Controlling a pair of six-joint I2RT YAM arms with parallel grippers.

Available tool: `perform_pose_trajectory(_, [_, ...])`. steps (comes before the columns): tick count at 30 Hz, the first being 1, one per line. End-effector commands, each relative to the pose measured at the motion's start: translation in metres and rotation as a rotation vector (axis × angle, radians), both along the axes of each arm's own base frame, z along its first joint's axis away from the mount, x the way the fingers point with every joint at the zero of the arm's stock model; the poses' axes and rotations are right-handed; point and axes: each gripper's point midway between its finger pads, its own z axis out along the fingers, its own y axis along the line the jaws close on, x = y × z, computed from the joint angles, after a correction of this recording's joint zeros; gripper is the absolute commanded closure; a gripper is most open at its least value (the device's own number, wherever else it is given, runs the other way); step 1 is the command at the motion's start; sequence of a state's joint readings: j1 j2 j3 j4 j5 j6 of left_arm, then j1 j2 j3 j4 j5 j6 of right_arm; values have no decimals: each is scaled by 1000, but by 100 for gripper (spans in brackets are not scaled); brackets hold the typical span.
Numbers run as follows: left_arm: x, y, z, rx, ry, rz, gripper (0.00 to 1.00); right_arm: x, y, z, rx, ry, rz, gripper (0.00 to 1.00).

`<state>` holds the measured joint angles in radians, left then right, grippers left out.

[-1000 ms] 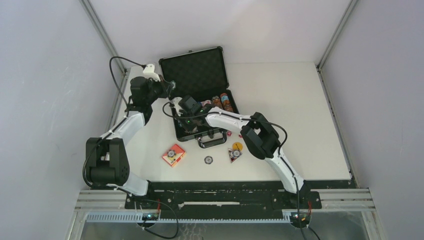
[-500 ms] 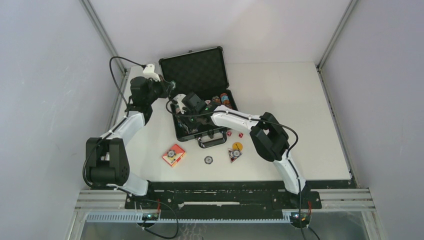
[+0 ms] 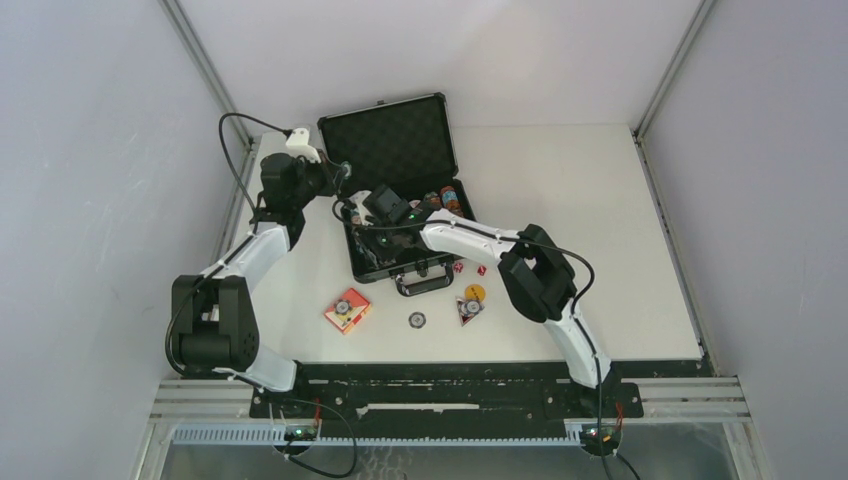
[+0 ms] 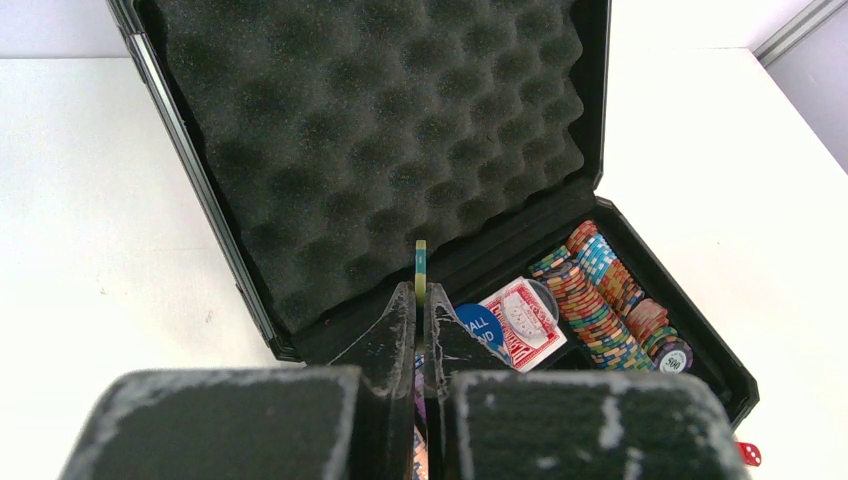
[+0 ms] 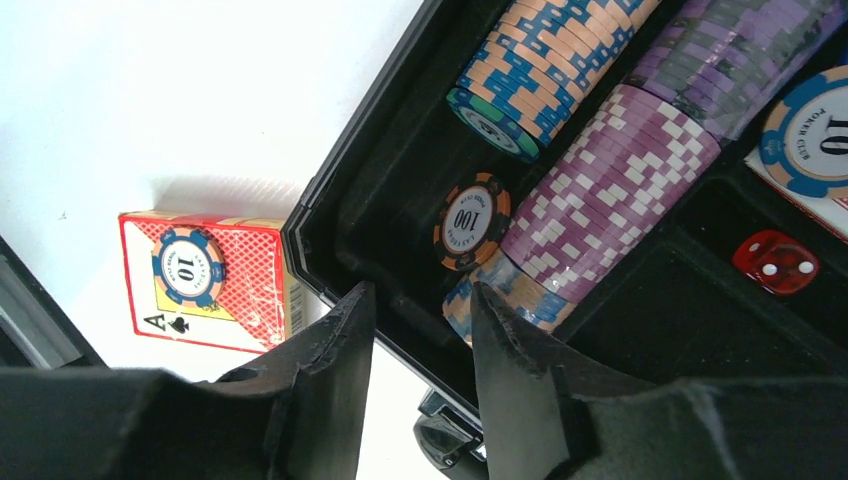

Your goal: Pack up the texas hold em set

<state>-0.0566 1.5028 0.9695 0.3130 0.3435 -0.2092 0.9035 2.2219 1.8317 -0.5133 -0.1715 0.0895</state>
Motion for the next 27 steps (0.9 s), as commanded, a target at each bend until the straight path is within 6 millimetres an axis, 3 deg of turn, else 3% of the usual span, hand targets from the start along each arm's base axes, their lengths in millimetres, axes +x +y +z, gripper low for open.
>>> perform_pose_trajectory(1, [-2,0,23,8,-82,-2,100,3,11,6,29,21,-12,53])
perform_pose_trajectory(6, [-2,1,24,12,-82,3,100,6,10,-6,4,29,-24,53])
perform_pose_trajectory(18, [-2,1,23,15,-82,3,100,15,13,-13,17,24,-31,47])
perform_pose_trajectory(27, [-2,2,22,19,-81,7,100,45,21,-8,83,18,-53,48])
